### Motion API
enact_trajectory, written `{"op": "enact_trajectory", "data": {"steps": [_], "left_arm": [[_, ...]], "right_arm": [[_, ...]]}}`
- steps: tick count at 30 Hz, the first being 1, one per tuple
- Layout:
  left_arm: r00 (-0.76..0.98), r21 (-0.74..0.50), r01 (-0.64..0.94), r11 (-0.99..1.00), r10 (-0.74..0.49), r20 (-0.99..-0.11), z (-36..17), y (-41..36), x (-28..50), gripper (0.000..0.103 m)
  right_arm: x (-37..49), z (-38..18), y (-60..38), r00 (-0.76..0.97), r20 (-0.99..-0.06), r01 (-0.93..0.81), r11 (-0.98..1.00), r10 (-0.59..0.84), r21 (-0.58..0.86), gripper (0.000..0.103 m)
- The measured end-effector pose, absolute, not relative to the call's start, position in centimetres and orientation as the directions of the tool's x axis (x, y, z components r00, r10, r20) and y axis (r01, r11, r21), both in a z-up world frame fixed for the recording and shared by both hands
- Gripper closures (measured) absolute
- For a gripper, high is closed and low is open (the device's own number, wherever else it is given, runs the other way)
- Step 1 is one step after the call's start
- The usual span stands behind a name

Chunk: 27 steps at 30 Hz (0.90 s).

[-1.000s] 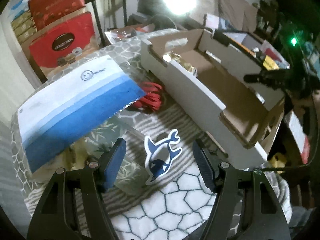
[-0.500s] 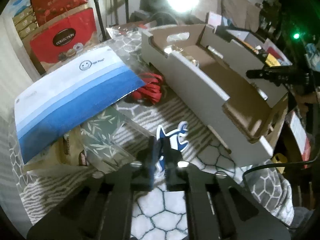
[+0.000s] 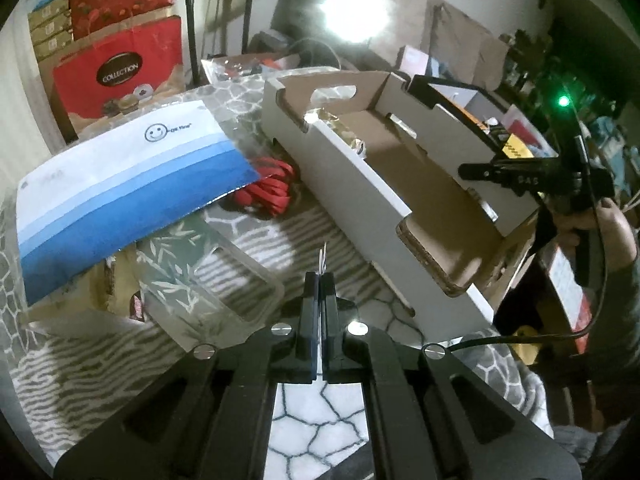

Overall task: Organize objects
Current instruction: 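Carry the whale sticker with the left tool into the box and release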

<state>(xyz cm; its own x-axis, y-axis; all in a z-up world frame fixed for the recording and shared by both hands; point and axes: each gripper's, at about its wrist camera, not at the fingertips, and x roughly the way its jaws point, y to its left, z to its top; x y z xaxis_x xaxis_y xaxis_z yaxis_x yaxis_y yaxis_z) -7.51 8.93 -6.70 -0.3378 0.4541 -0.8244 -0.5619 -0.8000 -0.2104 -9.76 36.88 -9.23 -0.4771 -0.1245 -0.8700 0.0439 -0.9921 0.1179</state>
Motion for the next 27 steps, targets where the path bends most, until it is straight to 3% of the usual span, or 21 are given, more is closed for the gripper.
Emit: {"op": "enact_trajectory", "data": {"steps": [9,16,21,27], "left_arm": [[-0.31,-0.254,-0.526,-0.812,0.461,-0.832,-7.4,9.1,-7.6,0.102],[-0.348,-0.37,-0.473,-0.8,0.556,-0.755,-3.4,7.9,-9.0,0.102],[-0.36,-0.445,-0.427,-0.787,0.599,-0.715,-1.3,9.3,-11.9,0.102],[-0.355,-0.482,-0.352,-0.803,0.59,-0.725,-2.3,12.5,-16.2,0.102]], "right_arm": [[-9.8,-9.2,36.9,-0.477,-0.869,0.042,-0.991,-0.13,0.126,0.092],[-9.8,-9.2,37.1,-0.478,-0.869,0.041,-0.991,-0.131,0.126,0.092],[-9.8,-9.2,37.1,-0.477,-0.869,0.042,-0.991,-0.131,0.127,0.092],[-9.8,-9.2,37.2,-0.477,-0.869,0.044,-0.991,-0.132,0.126,0.092]]}}
